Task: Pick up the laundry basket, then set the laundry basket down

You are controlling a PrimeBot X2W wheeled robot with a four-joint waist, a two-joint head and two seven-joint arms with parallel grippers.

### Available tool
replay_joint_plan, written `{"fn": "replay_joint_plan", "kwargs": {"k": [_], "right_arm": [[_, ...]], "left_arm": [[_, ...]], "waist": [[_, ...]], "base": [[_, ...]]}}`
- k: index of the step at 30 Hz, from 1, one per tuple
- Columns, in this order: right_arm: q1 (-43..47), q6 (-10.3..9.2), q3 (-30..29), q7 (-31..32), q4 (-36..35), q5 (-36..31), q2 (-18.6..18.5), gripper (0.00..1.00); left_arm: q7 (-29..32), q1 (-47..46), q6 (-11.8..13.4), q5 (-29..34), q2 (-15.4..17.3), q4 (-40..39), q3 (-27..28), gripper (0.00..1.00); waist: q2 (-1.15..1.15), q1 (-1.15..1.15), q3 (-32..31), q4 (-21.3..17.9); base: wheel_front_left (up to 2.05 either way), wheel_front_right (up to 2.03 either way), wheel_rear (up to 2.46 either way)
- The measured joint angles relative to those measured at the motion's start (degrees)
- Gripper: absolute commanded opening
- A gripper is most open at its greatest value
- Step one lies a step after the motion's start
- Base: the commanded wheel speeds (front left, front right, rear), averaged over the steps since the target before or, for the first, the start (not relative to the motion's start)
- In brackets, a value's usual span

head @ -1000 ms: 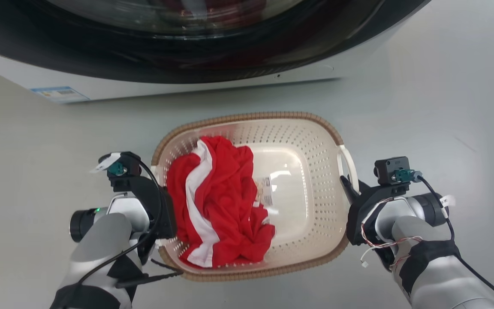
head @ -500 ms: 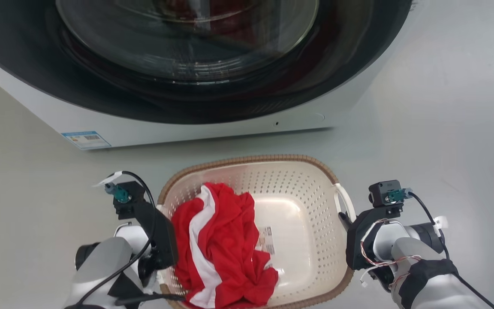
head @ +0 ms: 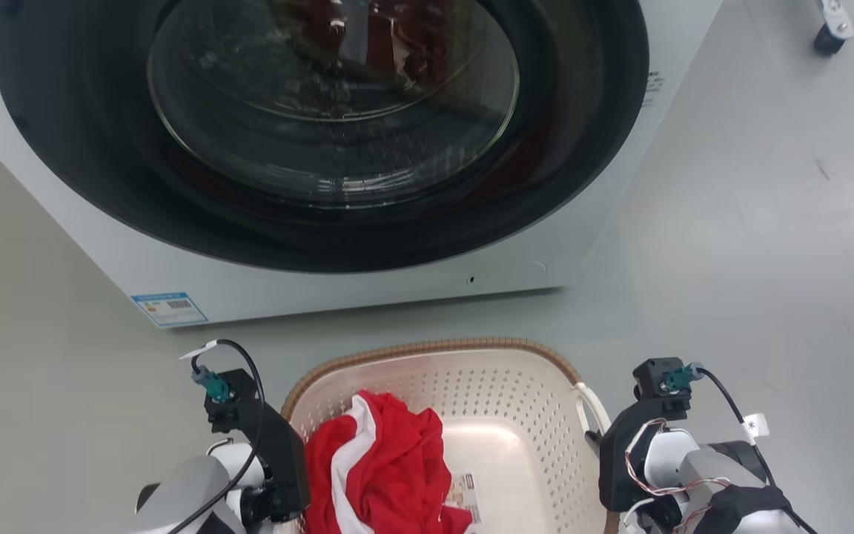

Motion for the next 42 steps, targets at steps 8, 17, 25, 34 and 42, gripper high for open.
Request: {"fn": "replay_joint_plan", "kwargs": {"k": [8, 17, 25, 34, 42], "right_arm": [[2.0, 0.0, 0.8, 3.6, 0.0, 1.8, 0.1, 0.0], [4.5, 0.0, 2.0, 7.1, 0.1, 3.7, 0.1, 0.0], [6.3, -0.01, 2.4, 9.0, 0.0, 5.4, 0.1, 0.0], [7.1, -0.01, 2.4, 10.3, -0.1, 7.1, 0.1, 0.0], [7.3, -0.01, 2.7, 11.0, -0.3, 7.6, 0.1, 0.0]], "left_arm": [[3.0, 2.7, 0.0, -1.9, 0.0, 0.1, -0.6, 0.0], [5.4, 5.9, 0.0, -3.7, 0.1, 0.2, -1.6, 0.0], [6.5, 8.0, 0.0, -4.5, 0.2, 0.2, -2.3, 0.0], [6.9, 8.7, 0.0, -6.1, 0.4, 0.2, -2.9, 0.0], [6.9, 9.2, 0.0, -6.4, 0.4, 0.2, -3.3, 0.0]], "waist": [[0.0, 0.0, -4.7, -0.2], [0.0, 0.0, -9.4, -0.2], [0.0, 0.0, -12.4, -0.1], [0.0, 0.01, -13.3, -0.2], [0.01, 0.01, -13.7, -0.3]], "base": [[0.0, 0.0, 0.0], [0.0, 0.0, 0.0], [0.0, 0.0, 0.0], [0.0, 0.0, 0.0], [0.0, 0.0, 0.0]]}}
